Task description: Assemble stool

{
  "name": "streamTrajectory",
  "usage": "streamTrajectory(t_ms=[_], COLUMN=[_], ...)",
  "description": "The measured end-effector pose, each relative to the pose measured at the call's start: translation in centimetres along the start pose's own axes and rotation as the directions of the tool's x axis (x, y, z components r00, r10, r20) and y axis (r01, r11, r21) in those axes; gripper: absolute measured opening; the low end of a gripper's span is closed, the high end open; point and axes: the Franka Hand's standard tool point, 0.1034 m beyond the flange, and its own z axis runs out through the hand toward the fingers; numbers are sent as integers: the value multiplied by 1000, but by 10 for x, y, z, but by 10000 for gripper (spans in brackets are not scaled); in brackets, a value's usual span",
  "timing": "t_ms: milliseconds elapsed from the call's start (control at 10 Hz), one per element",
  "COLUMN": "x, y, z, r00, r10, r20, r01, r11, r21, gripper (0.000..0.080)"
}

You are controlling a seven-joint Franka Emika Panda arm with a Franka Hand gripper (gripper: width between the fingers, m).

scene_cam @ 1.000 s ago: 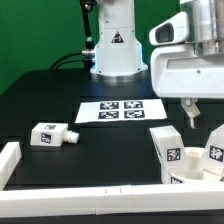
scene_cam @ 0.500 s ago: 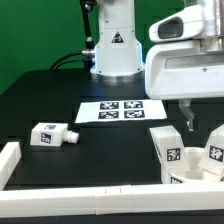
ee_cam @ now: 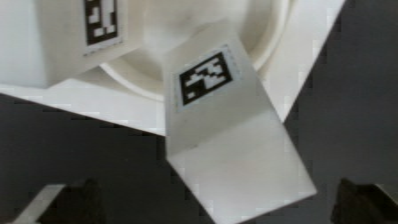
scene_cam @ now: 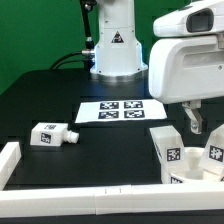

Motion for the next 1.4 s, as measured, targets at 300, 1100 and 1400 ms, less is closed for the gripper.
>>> streamTrajectory(t_ms=[300, 1100, 1400], x=[0, -9, -9], y=[-1, -8, -7], z=[3, 27, 27], r00=[976, 997, 989], r10=[-217, -59, 142], r20=[20, 51, 45], r01=[217, 60, -141], r11=[976, 998, 989], r21=[-33, -28, -36], gripper=[649, 473, 334])
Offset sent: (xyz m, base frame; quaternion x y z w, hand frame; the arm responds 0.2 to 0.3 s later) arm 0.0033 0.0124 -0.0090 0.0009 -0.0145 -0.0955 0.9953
